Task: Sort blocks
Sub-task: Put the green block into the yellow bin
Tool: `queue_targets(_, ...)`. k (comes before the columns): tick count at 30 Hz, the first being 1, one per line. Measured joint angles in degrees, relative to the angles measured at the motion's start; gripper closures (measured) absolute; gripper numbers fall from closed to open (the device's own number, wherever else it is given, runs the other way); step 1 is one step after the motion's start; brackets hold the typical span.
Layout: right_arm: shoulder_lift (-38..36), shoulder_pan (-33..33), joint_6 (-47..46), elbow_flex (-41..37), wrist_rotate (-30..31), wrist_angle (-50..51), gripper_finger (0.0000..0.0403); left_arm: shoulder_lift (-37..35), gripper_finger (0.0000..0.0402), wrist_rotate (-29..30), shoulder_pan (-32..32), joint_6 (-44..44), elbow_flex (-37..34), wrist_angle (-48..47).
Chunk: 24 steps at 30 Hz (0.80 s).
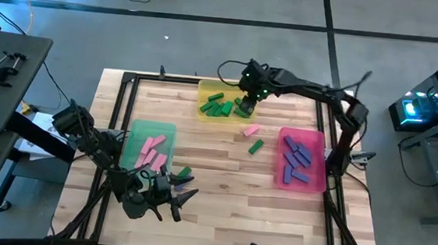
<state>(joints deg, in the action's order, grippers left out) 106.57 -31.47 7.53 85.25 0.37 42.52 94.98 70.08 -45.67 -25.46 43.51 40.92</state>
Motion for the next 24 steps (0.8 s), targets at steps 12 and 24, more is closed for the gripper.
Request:
queue_targets(12,-27.03,15.26,10.11,-20.25,-0.41,-8.57,0.0252,0.04,0.0200,-0.40,-0.13,-2.99,0.00,-1.77)
queue_targets(24,-37.46,26.40,9.43,-50.24,-5.19,-28.94,0.0251,0.04,0.0200,-0.50,1.61,-2.87,0.00,-2.14)
